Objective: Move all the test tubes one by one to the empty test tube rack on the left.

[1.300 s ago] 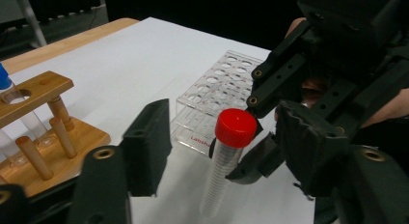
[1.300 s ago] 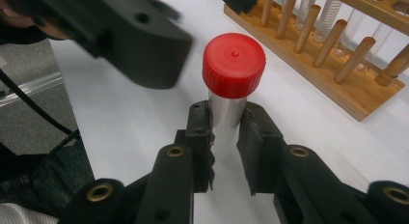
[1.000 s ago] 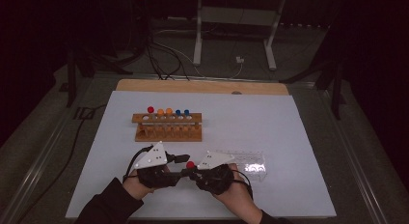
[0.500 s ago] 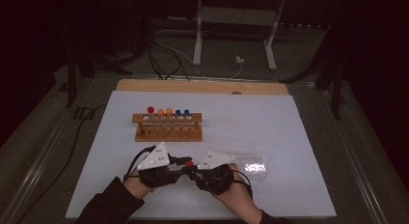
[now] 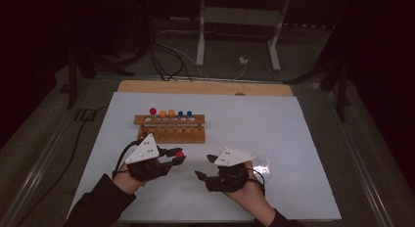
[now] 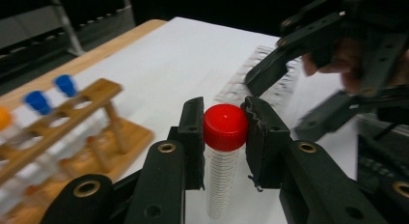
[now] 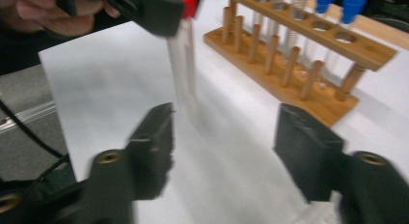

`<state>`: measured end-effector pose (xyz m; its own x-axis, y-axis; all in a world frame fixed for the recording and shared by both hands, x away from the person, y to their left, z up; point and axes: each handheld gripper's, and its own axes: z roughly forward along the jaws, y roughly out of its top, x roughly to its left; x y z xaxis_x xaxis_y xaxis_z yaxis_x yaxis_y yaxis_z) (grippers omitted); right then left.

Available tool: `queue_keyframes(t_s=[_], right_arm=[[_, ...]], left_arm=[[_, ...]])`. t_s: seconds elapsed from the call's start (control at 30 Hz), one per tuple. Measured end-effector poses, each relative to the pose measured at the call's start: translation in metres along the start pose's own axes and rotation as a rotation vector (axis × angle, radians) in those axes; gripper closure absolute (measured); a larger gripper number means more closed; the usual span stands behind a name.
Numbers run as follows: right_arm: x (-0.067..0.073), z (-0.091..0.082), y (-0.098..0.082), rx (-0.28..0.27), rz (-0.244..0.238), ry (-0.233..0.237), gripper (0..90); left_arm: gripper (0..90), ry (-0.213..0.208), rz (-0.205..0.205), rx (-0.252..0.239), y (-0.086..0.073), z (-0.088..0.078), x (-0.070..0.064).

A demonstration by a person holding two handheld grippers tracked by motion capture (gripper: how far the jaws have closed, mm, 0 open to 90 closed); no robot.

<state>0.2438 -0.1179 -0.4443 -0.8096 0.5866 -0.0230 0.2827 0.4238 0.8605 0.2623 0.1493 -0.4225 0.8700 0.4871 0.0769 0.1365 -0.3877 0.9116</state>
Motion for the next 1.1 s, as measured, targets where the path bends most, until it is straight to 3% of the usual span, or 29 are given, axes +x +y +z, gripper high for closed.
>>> queue_keyframes(t_s=[0.13,0.4,0.8,0.93,1.1], right_arm=[[-0.003,-0.005,0.0,-0.022,0.007,-0.018,15.8],[-0.01,-0.014,0.002,-0.055,0.041,-0.012,0.0],[-0.015,-0.024,0.0,-0.096,0.038,-0.01,0.0],[-0.015,-0.026,-0.001,-0.109,0.037,-0.004,0.0],[-0.014,-0.028,-0.001,-0.119,0.023,-0.005,0.0]], left_arm=[[71.8,0.04,-0.005,-0.003,0.002,-0.011,0.008],[71.8,0.124,-0.012,-0.006,0.009,-0.035,0.026],[71.8,0.319,-0.046,-0.028,0.022,-0.067,0.063],[71.8,0.399,-0.066,-0.045,0.023,-0.069,0.078],[71.8,0.459,-0.11,-0.089,0.024,-0.065,0.099]])
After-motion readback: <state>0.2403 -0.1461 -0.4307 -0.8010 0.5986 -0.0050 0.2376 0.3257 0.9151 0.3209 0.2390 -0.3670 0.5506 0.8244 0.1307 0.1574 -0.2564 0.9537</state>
